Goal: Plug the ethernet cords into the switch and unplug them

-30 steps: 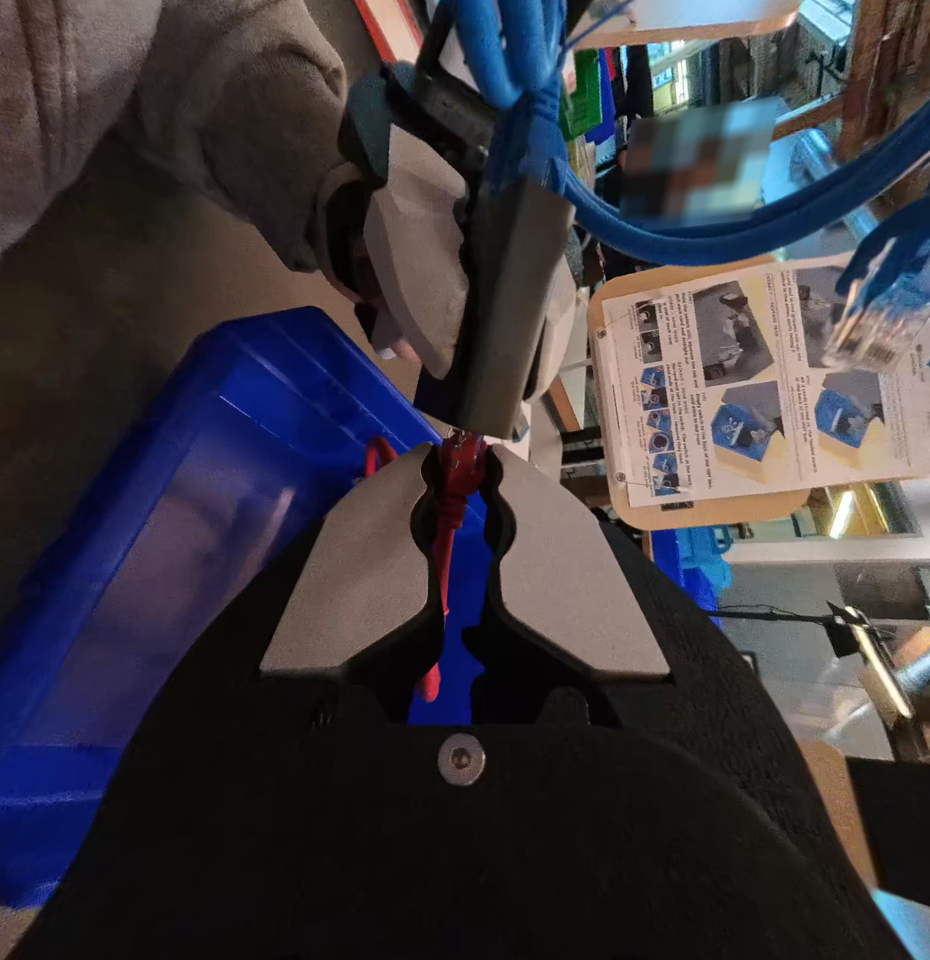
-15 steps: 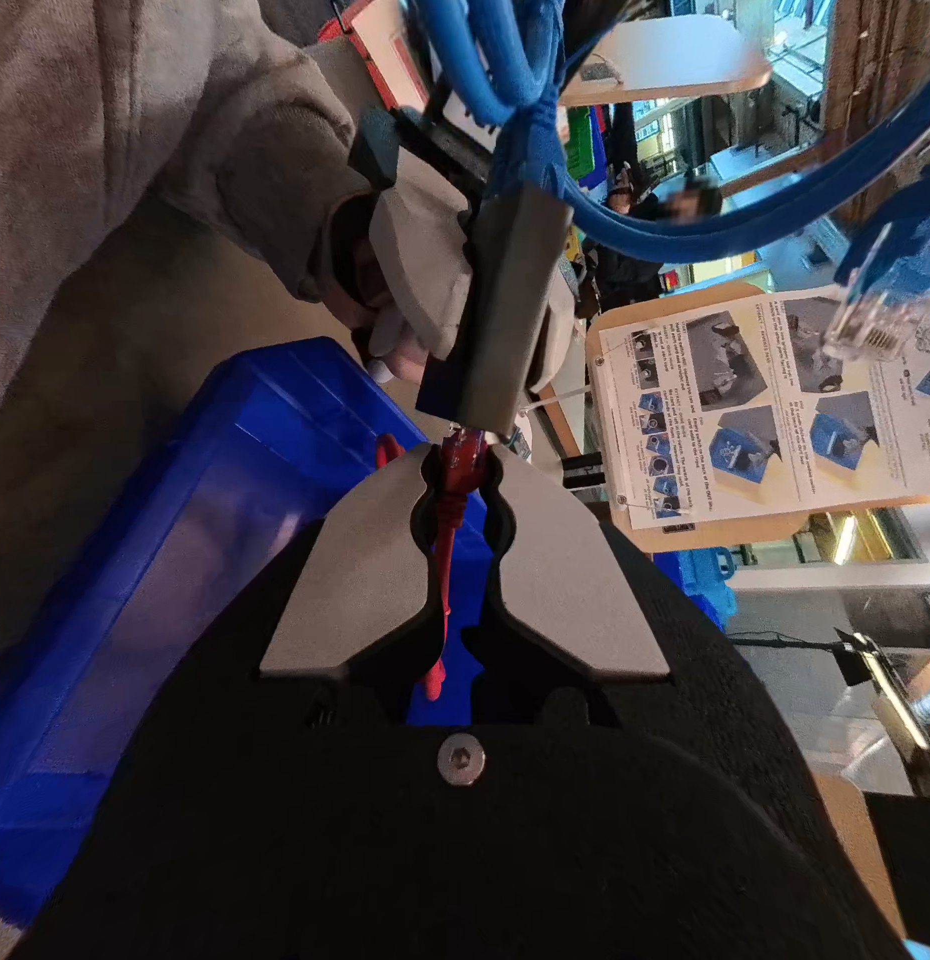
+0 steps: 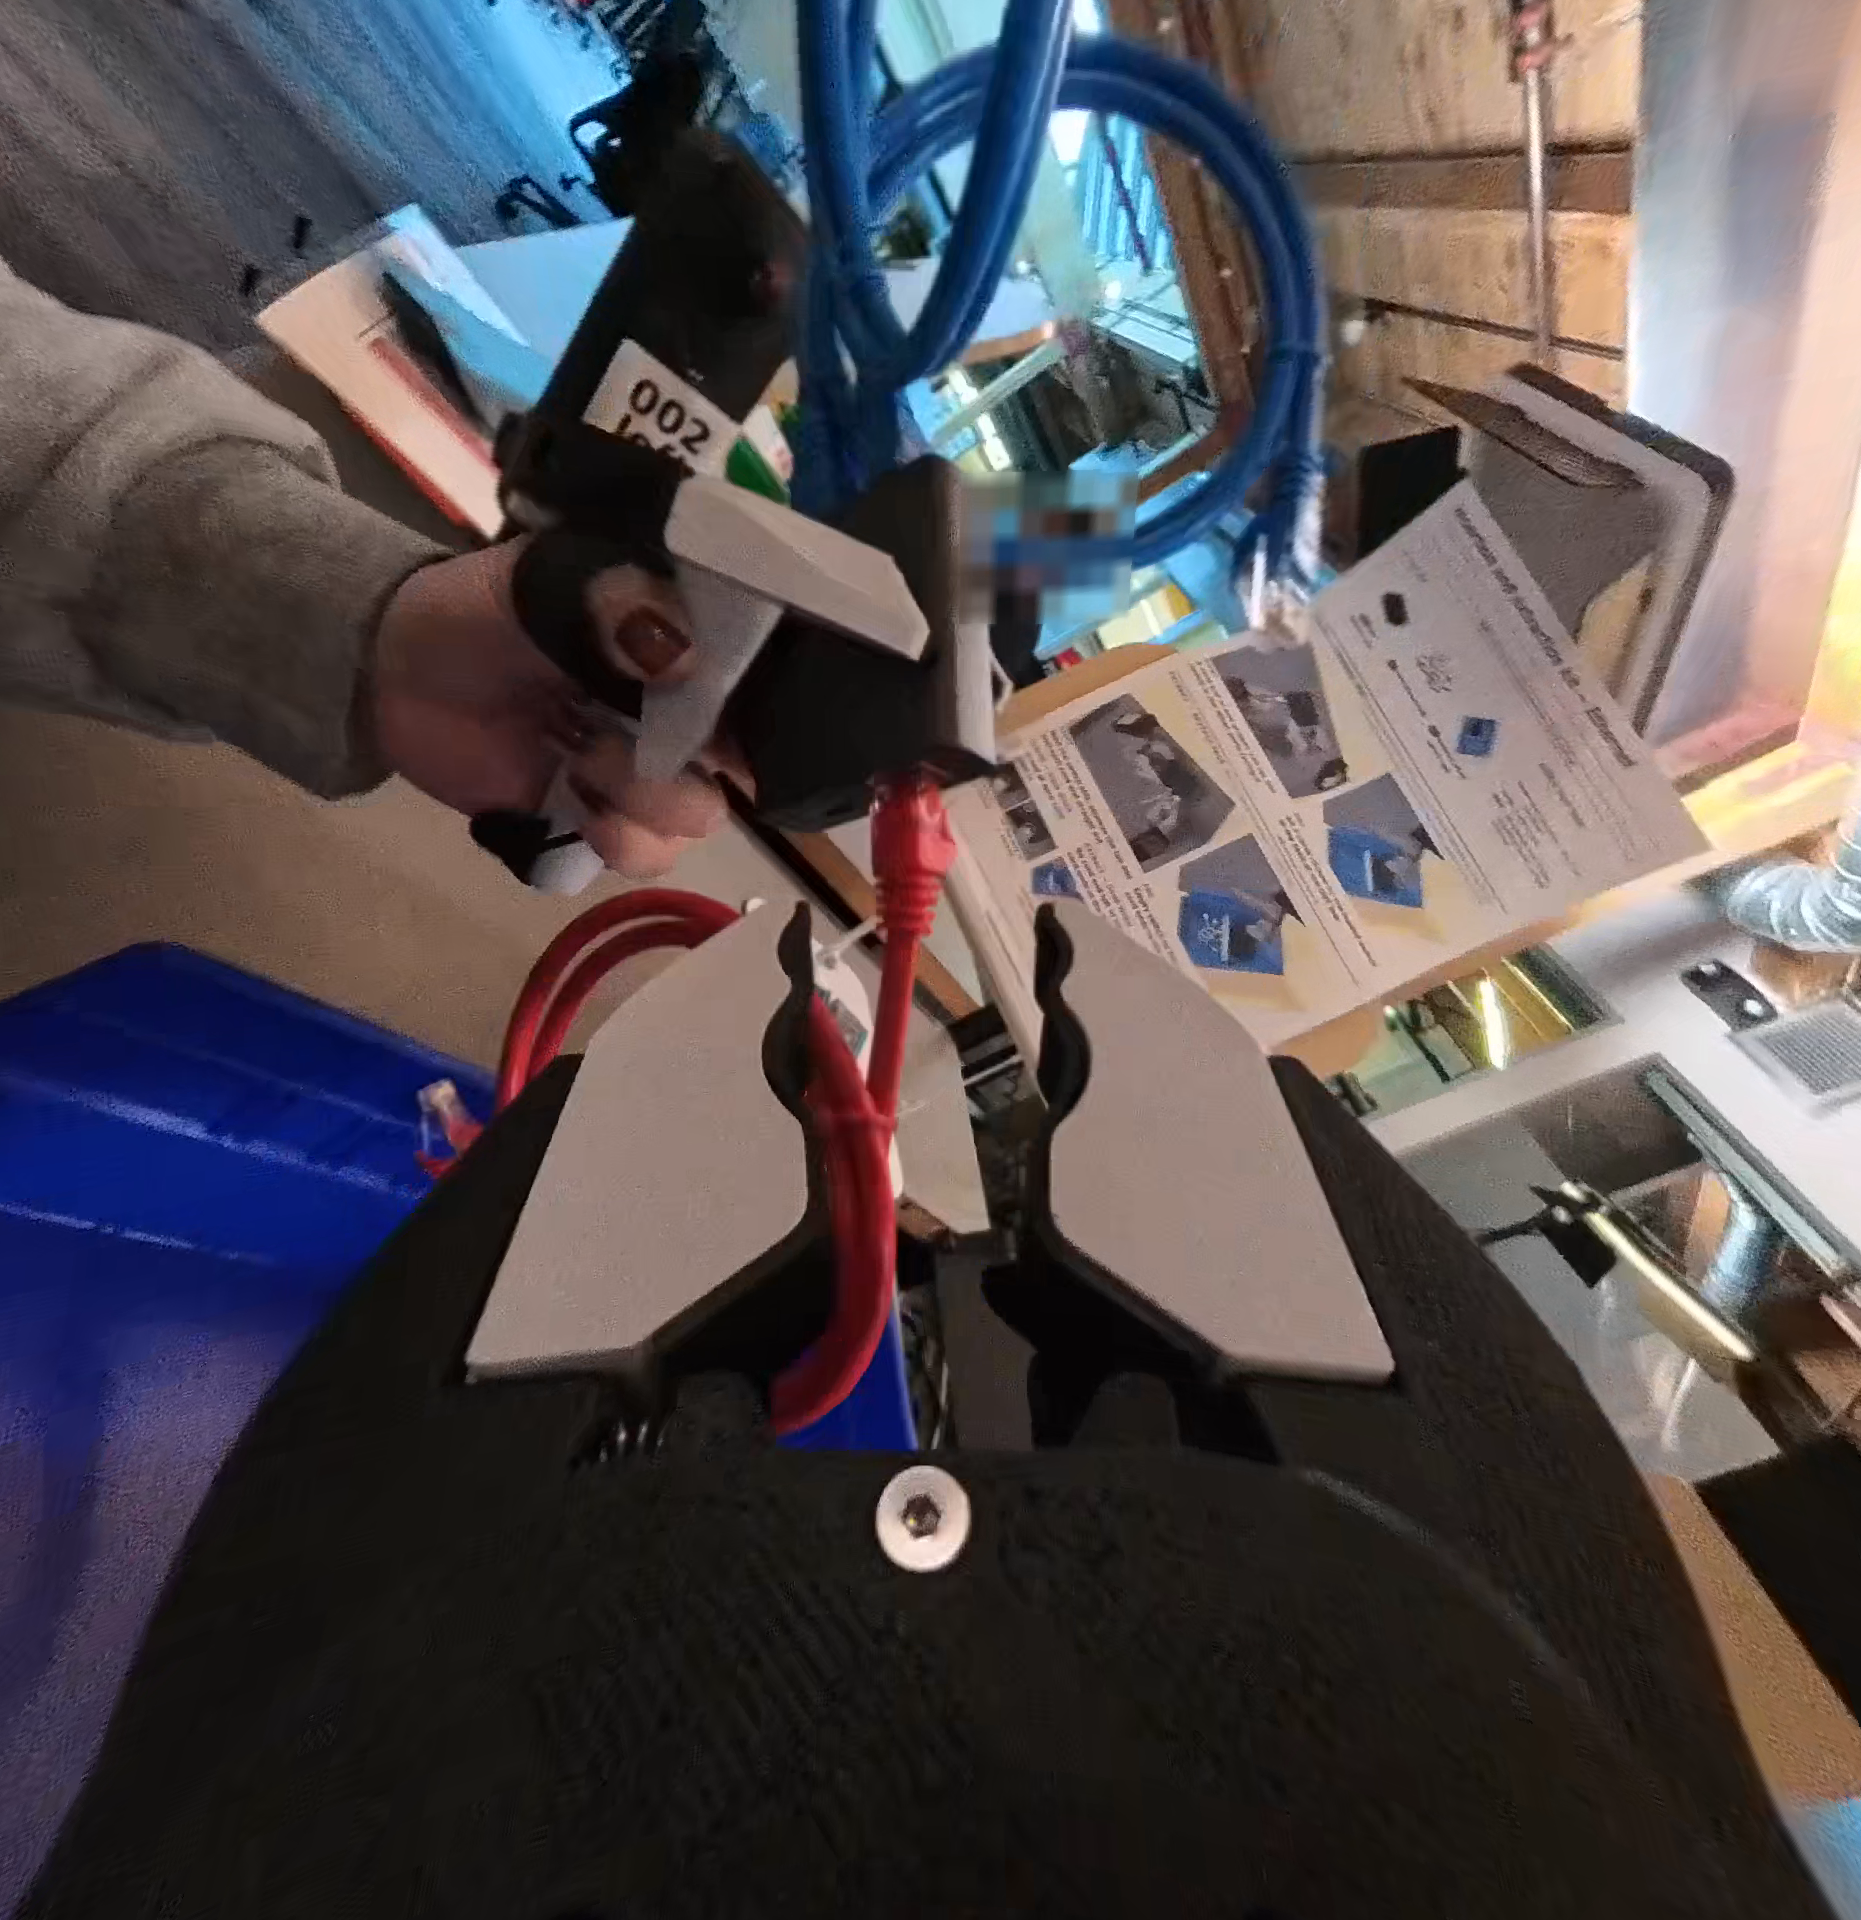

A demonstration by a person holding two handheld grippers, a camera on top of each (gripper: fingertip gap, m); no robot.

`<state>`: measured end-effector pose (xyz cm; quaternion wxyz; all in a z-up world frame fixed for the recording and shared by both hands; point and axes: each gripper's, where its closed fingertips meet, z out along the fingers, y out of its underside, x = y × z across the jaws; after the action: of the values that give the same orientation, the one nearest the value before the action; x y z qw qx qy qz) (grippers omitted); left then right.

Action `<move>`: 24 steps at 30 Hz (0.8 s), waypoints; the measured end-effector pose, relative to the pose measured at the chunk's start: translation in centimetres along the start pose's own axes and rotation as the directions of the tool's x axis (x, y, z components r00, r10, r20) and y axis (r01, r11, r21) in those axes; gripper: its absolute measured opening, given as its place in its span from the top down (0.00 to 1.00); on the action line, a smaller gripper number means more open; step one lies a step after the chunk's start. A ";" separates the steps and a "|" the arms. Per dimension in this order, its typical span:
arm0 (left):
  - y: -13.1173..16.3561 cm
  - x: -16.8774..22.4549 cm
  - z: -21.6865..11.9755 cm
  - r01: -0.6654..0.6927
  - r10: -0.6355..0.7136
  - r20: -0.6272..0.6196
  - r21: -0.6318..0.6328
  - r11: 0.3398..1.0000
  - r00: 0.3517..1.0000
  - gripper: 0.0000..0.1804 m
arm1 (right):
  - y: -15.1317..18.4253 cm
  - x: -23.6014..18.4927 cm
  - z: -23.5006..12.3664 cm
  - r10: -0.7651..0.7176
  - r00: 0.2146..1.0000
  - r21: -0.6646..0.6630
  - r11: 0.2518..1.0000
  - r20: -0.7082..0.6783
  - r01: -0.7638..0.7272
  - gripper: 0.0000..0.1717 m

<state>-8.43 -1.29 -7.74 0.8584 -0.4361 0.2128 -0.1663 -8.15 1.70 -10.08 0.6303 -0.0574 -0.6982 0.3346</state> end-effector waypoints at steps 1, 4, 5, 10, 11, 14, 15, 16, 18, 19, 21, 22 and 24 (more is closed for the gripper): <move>-0.8 -1.2 -0.3 0.028 -0.030 0.046 0.037 0.999 0.998 0.89 | 0.0 0.9 -0.1 0.034 0.999 0.008 0.999 -0.042 -0.034 0.73; -2.6 -4.9 -0.9 0.065 -0.091 0.200 0.130 0.989 0.976 0.89 | -1.1 3.7 -1.0 0.156 0.969 0.104 0.985 -0.193 -0.138 0.72; -3.0 -5.8 -0.8 0.082 -0.114 0.221 0.151 0.985 0.969 0.88 | -1.6 4.5 -1.5 0.202 0.951 0.148 0.974 -0.236 -0.170 0.73; -5.2 -9.5 1.5 0.172 -0.233 0.221 0.264 0.949 0.947 0.89 | -3.0 8.9 -2.7 0.431 0.830 0.298 0.893 -0.354 -0.337 0.81; -5.6 -9.8 2.3 0.194 -0.251 0.198 0.269 0.943 0.947 0.89 | -3.3 9.6 -2.8 0.463 0.813 0.324 0.876 -0.353 -0.358 0.81; -5.8 -9.3 4.3 0.267 -0.284 0.058 0.202 0.942 0.957 0.89 | -3.7 10.3 -2.8 0.514 0.796 0.358 0.843 -0.319 -0.401 0.81; -5.8 -9.1 4.6 0.265 -0.274 0.028 0.184 0.947 0.961 0.88 | -3.8 10.1 -2.9 0.534 0.793 0.370 0.828 -0.293 -0.420 0.82; -5.9 -9.0 4.6 0.247 -0.256 0.023 0.190 0.950 0.966 0.89 | -4.0 9.9 -3.2 0.556 0.787 0.400 0.807 -0.265 -0.435 0.82; -6.0 -8.6 4.4 0.207 -0.216 0.015 0.234 0.950 0.976 0.88 | -4.7 9.7 -3.5 0.589 0.781 0.454 0.766 -0.208 -0.456 0.86; -6.0 -8.3 4.3 0.206 -0.213 0.001 0.250 0.946 0.977 0.88 | -4.8 9.5 -3.5 0.595 0.783 0.451 0.758 -0.182 -0.472 0.86; -5.8 -7.9 4.3 0.207 -0.211 -0.014 0.254 0.945 0.977 0.88 | -4.5 9.2 -3.5 0.574 0.798 0.422 0.780 -0.186 -0.462 0.86; -5.6 -7.9 4.4 0.210 -0.210 -0.024 0.233 0.950 0.977 0.88 | -4.1 9.1 -3.4 0.551 0.808 0.396 0.803 -0.210 -0.445 0.86; -5.1 -7.2 4.5 0.194 -0.187 -0.055 0.184 0.964 0.981 0.88 | -3.1 8.9 -3.2 0.488 0.834 0.326 0.856 -0.255 -0.401 0.86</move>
<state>-12.76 2.33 0.40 0.8718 -0.3682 0.1688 -0.2755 -5.91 5.01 -0.98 0.6435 -0.1917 -0.5002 0.5468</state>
